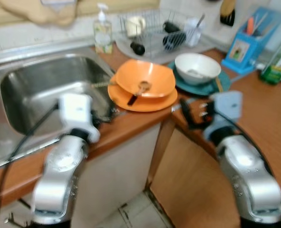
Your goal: Kitchen organization
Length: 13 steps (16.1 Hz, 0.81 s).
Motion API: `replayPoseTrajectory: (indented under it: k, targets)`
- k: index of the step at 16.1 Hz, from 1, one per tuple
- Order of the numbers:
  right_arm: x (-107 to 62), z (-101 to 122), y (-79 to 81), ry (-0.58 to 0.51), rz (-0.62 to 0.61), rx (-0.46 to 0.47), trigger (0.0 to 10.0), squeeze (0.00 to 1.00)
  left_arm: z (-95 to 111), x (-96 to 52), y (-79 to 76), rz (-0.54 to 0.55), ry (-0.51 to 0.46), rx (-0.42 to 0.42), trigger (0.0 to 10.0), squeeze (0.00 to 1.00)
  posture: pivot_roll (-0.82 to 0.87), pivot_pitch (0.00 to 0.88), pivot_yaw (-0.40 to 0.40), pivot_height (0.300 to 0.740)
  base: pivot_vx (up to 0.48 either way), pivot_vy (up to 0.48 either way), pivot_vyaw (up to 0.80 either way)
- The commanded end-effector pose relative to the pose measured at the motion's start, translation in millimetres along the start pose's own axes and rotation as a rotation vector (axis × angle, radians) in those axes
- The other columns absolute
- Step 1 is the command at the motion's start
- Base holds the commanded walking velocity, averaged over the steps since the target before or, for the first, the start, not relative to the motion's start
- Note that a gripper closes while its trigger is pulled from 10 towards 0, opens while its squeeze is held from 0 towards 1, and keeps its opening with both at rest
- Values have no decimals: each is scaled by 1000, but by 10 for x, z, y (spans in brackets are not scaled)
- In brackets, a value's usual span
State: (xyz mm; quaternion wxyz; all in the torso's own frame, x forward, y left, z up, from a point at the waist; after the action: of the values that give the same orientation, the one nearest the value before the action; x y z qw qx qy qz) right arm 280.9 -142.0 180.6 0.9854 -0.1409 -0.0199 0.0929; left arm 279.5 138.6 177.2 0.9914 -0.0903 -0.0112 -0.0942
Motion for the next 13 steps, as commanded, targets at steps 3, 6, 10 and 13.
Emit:
replayPoseTrajectory:
  k: [3, 6, 10, 13]
  targets:
    - [7, 122, 61, -66, 35, 22, 10000, 1000, 103, -3, 66, 5, -48, -8, 10000, 110, -131, 0, -56, 740, 194, 0, 0]
    - [0, 128, 36, -73, 36, 29, 10000, 1000, 141, 12, 77, -2, -69, -26, 10000, 125, -135, 0, -50, 740, 0, 0, 0]
    - [-6, 171, 17, -107, 93, 8, 10000, 1000, 172, 129, 122, -87, -41, -19, 10000, 1000, -132, 0, -43, 740, 0, 0, 0]
    - [-44, 232, 69, -138, 225, -13, 10000, 451, 191, 274, 237, -169, 3, 83, 10000, 0, -138, 0, -37, 740, 0, 0, 0]
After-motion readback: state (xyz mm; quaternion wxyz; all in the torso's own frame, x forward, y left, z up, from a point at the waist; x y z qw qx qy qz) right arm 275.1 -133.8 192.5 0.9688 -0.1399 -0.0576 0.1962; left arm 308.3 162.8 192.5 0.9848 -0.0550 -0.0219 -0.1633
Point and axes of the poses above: a point about 5 cm out from each wrist's last joint towards the gripper, its own x axis pointing out of the wrist towards the gripper, its own z axis along the axis of the wrist's last joint, y = z × x, the point moved 2 cm from there along x, pointing out of the wrist towards the gripper, and after that the axes turned 13 degrees about -x, right-handed, at the moved point
